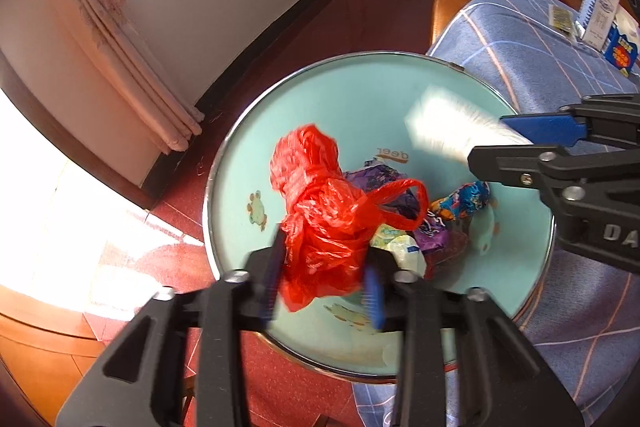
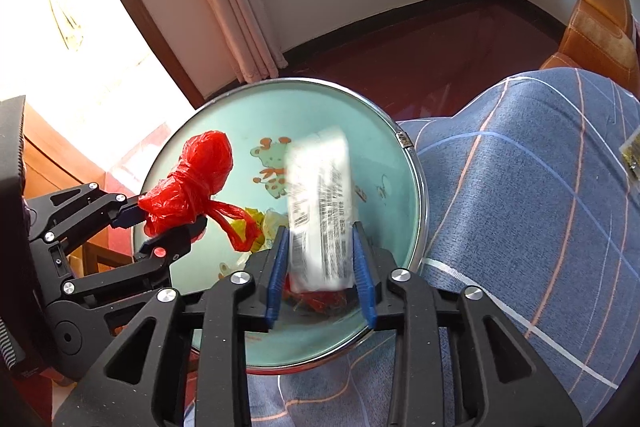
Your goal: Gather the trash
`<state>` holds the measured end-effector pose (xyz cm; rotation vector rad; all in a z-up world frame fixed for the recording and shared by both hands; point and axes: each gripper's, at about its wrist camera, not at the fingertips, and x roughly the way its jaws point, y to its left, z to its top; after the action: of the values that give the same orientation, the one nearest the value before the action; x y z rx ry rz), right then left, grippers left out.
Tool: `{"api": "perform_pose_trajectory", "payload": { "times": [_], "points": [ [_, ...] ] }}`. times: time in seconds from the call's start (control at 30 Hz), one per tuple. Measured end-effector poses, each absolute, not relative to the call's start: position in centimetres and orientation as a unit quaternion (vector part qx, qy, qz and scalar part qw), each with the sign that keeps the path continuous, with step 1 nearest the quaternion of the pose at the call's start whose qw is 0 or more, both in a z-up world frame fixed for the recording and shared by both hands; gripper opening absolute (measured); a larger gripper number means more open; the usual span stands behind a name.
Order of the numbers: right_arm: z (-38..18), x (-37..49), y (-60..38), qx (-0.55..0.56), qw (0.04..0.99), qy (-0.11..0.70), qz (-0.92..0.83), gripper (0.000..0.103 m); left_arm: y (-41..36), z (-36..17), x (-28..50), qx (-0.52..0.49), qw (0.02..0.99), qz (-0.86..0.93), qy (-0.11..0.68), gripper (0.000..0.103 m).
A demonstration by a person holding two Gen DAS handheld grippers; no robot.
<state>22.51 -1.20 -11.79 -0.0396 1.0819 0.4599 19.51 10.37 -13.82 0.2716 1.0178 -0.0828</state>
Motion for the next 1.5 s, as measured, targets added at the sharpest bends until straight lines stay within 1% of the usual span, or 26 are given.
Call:
{"api": "perform_pose_trajectory", "payload": {
  "times": [0.03,0.1,0.17,0.2,0.23,0.27,0.33,0.43,0.5,0.63,0.8,1.0,1.17,1.3,1.5],
  "points": [
    [-11.7,22.5,-1.5,-0.013,0.833,0.509,0.219,0.042,10.5,-13.7,19.5,0.129,0.866,-0.037,0.483,0.050],
    [-11.2,22.3,-2.2,-0.005,0.837,0.502,0.217,0.043,10.6,-13.2,19.2,0.121,0.870,-0.036,0.477,0.052],
    [-10.4,22.0,-3.0,0.003,0.844,0.494,0.212,0.043,10.8,-12.7,18.8,0.110,0.875,-0.028,0.470,0.061],
    [-9.9,21.8,-3.5,0.008,0.849,0.487,0.206,0.046,10.9,-12.3,18.5,0.105,0.880,-0.021,0.463,0.069],
    [-9.3,21.4,-4.2,0.016,0.856,0.477,0.197,0.053,11.0,-11.9,18.2,0.099,0.884,-0.012,0.456,0.076],
    [-8.8,21.1,-4.7,0.025,0.862,0.469,0.191,0.057,11.1,-11.4,17.7,0.091,0.889,-0.002,0.448,0.078],
    [-7.7,20.2,-5.9,0.052,0.875,0.446,0.178,0.073,11.0,-10.7,16.9,0.083,0.897,0.013,0.435,0.087],
    [-6.8,18.6,-6.7,0.071,0.890,0.422,0.154,0.084,11.2,-9.7,15.7,0.075,0.904,0.049,0.418,0.093],
    [-6.7,17.7,-6.8,0.076,0.893,0.418,0.147,0.087,11.5,-9.3,14.7,0.066,0.906,0.067,0.412,0.096],
    [-7.2,16.1,-6.6,0.081,0.897,0.412,0.135,0.091,12.4,-9.0,12.2,0.042,0.906,0.099,0.410,0.097],
    [-6.4,13.1,-5.7,0.057,0.914,0.384,0.121,0.093,12.8,-8.0,9.1,0.034,0.913,0.124,0.387,0.097],
    [-3.0,8.1,-5.7,0.016,0.949,0.303,0.088,0.093,11.9,-5.0,5.3,0.036,0.938,0.131,0.319,0.097],
    [0.0,4.2,-6.4,0.017,0.969,0.233,0.076,0.094,11.0,-2.1,2.6,0.027,0.955,0.123,0.270,0.097],
    [1.9,2.3,-7.0,0.027,0.977,0.199,0.071,0.095,10.5,-0.4,1.3,0.020,0.963,0.118,0.243,0.097],
    [4.0,0.8,-8.0,0.043,0.982,0.171,0.065,0.095,9.7,1.3,-0.3,0.020,0.969,0.112,0.217,0.097]
  ]
}}
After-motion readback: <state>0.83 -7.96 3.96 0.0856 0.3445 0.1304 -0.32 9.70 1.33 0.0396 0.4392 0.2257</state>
